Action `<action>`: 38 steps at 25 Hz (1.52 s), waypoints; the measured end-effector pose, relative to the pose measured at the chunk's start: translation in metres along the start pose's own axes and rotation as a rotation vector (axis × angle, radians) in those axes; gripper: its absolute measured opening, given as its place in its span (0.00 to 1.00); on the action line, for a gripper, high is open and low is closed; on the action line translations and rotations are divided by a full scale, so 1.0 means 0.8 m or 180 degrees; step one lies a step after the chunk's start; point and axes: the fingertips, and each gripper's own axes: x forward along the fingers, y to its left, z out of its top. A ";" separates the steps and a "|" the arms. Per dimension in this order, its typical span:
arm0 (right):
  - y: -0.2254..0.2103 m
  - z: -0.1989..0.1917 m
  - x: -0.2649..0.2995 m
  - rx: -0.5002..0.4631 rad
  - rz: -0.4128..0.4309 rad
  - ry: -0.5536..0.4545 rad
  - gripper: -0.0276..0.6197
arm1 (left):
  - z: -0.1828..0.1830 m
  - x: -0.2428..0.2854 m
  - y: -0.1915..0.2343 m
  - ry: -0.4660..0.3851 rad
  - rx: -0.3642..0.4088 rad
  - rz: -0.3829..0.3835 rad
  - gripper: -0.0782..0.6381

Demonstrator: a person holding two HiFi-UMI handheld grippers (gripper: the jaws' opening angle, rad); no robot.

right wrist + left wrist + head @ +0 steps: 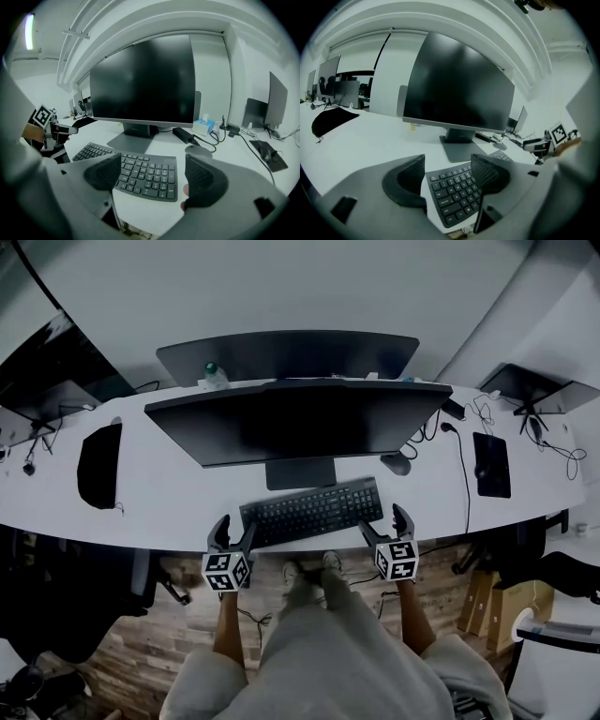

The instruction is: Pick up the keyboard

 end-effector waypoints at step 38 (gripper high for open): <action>-0.041 -0.070 0.147 0.0447 0.0554 0.0681 0.74 | -0.092 0.083 0.019 0.0507 -0.0565 0.0237 0.55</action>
